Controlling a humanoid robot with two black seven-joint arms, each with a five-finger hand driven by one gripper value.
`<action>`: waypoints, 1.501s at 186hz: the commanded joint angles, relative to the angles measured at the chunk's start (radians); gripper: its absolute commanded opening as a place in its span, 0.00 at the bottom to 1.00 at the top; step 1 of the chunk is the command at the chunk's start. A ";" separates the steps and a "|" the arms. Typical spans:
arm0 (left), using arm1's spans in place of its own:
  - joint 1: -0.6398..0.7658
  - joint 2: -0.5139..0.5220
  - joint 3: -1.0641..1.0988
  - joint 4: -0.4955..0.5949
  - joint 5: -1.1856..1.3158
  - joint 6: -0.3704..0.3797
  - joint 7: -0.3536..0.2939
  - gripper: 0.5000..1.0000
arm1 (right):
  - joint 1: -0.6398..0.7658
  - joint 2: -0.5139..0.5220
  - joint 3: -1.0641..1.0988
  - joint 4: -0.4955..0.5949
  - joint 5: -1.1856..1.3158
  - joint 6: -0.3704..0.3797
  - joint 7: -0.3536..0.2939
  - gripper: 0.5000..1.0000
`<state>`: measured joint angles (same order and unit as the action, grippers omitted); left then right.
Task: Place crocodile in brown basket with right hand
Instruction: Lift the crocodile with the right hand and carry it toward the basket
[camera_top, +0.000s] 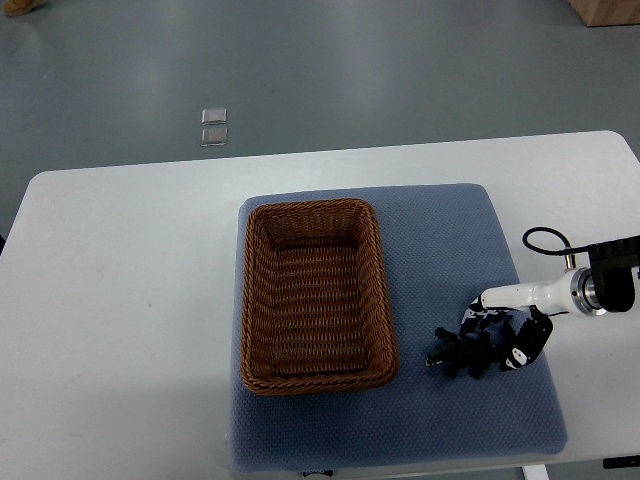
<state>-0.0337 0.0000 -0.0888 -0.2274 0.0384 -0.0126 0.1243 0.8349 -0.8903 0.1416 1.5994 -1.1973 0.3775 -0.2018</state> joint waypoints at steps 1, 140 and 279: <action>0.000 0.000 0.000 0.000 0.000 0.002 0.000 1.00 | -0.010 0.002 0.000 -0.006 -0.011 -0.012 0.001 0.52; 0.000 0.000 0.001 -0.001 0.000 0.002 0.000 1.00 | 0.041 -0.044 0.050 -0.007 -0.031 0.031 0.005 0.00; 0.000 0.000 0.001 -0.009 0.000 0.002 0.000 1.00 | 0.317 0.027 0.142 -0.058 0.084 0.152 -0.002 0.00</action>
<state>-0.0338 0.0000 -0.0875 -0.2357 0.0383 -0.0107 0.1243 1.1002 -0.9145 0.2882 1.5782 -1.1399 0.5278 -0.1991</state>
